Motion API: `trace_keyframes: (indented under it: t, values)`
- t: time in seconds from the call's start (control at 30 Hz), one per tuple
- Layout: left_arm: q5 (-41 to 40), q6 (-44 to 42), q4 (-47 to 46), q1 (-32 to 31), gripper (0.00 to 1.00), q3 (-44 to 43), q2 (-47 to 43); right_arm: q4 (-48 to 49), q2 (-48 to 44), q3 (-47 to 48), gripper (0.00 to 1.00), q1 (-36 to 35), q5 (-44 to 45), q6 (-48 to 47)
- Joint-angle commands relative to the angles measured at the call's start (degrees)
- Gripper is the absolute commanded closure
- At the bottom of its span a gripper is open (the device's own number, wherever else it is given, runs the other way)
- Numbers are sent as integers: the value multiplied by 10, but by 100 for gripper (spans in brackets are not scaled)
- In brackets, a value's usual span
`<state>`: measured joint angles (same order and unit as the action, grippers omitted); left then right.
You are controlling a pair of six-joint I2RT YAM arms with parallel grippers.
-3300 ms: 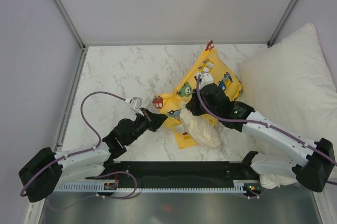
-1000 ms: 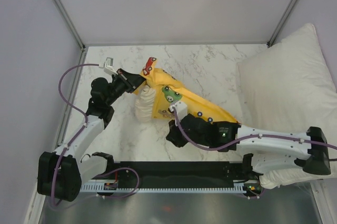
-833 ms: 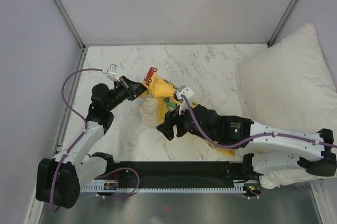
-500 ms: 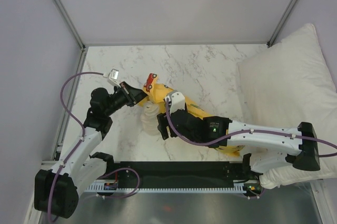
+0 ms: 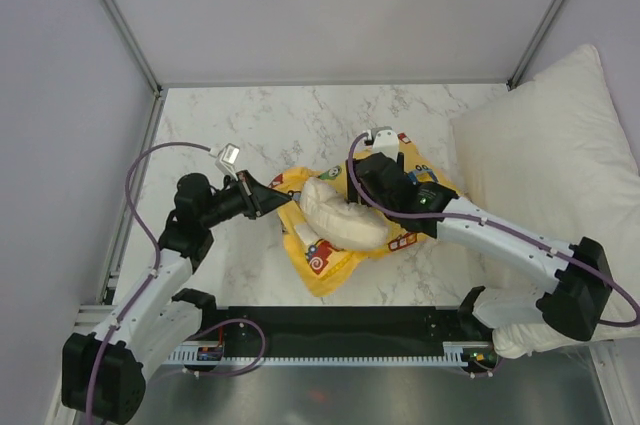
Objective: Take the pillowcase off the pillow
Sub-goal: Expand the opening of the pillowcase
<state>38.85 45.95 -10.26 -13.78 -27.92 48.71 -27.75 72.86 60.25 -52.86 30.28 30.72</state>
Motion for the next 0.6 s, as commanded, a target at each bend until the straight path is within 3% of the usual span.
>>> trace_keyframes:
  t: [0.0, 0.1, 0.27, 0.37, 0.5, 0.57]
  values:
    - [44, -29, -29, -19, 98, 16, -27, 72, 48, 13, 20, 32, -43, -79]
    - [20, -32, -33, -47, 98, 36, -23, 81, 80, 54, 20, 39, -60, -103]
    - [-14, -34, -82, -87, 98, 66, 3, 94, 35, 80, 18, 35, -109, -117]
    - [-16, -31, -116, -112, 98, 76, 25, 98, 6, 80, 13, 2, -139, -137]
    - [-26, -37, -140, -143, 98, 72, 47, 69, 12, 78, 7, -106, -98, -148]
    - [-26, -39, -143, -144, 98, 67, 55, 58, 21, 70, 5, -126, -89, -142]
